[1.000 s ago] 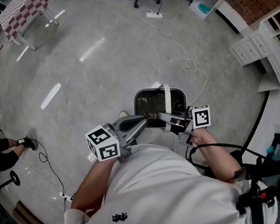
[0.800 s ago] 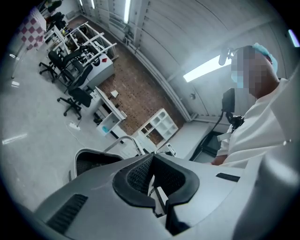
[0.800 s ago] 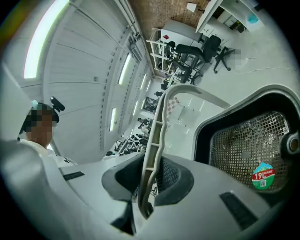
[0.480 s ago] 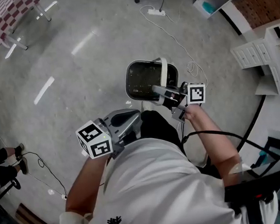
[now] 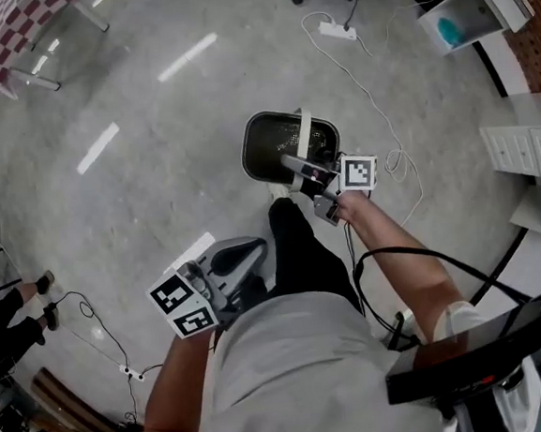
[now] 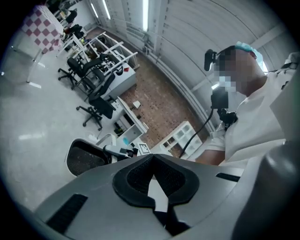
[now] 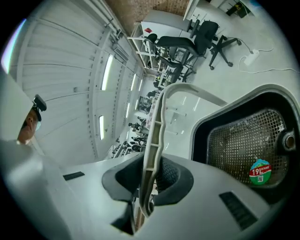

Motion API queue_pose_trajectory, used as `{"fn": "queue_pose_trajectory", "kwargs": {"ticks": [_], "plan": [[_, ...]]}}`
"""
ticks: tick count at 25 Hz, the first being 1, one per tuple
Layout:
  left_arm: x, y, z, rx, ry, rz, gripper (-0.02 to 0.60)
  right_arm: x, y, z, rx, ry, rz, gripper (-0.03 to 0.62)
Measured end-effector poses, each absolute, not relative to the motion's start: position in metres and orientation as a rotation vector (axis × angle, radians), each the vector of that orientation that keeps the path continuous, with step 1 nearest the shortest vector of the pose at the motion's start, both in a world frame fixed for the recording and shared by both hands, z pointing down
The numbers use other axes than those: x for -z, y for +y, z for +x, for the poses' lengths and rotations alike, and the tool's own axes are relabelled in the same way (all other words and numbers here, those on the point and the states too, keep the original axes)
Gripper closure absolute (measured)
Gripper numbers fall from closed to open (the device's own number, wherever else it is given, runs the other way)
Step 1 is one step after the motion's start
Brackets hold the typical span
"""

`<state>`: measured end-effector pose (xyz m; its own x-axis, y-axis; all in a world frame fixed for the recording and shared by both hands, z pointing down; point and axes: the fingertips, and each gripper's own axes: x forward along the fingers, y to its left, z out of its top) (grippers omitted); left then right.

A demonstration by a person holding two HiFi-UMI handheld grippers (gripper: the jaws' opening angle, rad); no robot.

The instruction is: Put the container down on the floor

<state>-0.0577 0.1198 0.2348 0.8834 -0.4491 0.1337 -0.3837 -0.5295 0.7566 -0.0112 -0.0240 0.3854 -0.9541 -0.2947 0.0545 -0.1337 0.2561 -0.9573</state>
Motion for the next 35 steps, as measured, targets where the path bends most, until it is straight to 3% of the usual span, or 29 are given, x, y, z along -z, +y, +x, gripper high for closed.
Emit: {"fn": "queue_pose_trajectory", "kwargs": {"ticks": [9, 19, 35], "plan": [[-0.310, -0.041, -0.023, 0.055, -0.668, 2.117, 0.572, -0.537, -0.180, 0.016, 1.885, 2.493, -0.425, 0.556], [-0.401, -0.118, -0.008, 0.081, -0.612, 2.044, 0.571, -0.697, -0.263, 0.028, 1.970, 2.432, -0.448, 0.556], [-0.483, -0.147, 0.000, 0.081, -0.582, 1.980, 0.572, -0.790, -0.303, 0.027, 2.003, 2.317, -0.442, 0.556]]}}
